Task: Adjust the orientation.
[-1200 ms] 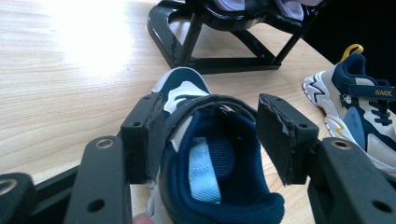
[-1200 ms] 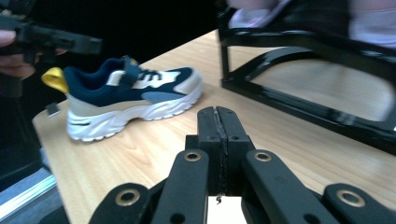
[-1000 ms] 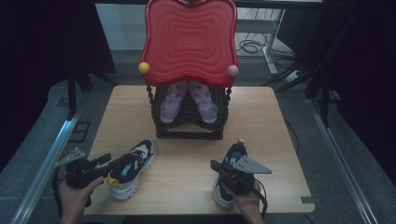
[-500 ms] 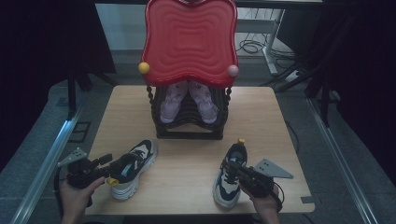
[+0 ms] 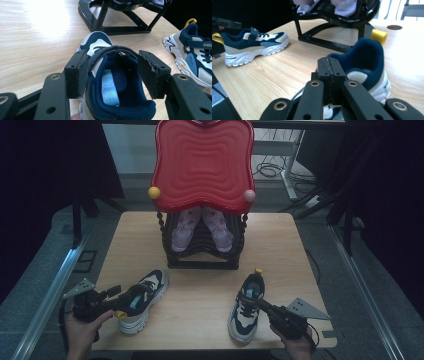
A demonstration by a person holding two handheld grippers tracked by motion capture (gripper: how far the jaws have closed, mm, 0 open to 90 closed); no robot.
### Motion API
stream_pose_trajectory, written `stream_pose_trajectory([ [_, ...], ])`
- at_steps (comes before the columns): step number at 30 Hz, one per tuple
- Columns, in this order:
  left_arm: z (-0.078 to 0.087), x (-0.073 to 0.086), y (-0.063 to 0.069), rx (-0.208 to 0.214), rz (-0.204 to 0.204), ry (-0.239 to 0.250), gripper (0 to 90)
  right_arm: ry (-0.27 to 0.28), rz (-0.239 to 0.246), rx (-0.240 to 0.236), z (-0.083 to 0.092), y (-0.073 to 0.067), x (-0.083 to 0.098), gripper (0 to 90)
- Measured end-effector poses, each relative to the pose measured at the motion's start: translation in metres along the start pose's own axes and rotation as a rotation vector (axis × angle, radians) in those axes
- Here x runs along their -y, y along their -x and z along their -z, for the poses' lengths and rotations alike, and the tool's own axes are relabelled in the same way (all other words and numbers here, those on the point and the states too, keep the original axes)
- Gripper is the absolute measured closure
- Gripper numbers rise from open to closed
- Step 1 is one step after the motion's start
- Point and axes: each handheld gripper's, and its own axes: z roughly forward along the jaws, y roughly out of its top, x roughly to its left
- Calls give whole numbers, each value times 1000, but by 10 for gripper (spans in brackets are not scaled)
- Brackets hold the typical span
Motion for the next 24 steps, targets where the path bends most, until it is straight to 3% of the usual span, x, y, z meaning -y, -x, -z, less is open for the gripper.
stream_pose_trajectory([
  [6,-1,0,1,2,-3,-6,419,-32,9,14,10,6,17,893],
  [10,-1,0,1,-3,-5,-4,419,-62,-10,20,20,11,36,893],
  [14,-2,0,1,-6,-3,-5,419,-74,-20,-1,26,12,48,895],
  [24,-1,0,1,-4,-3,-6,418,-126,28,-54,10,1,53,894],
])
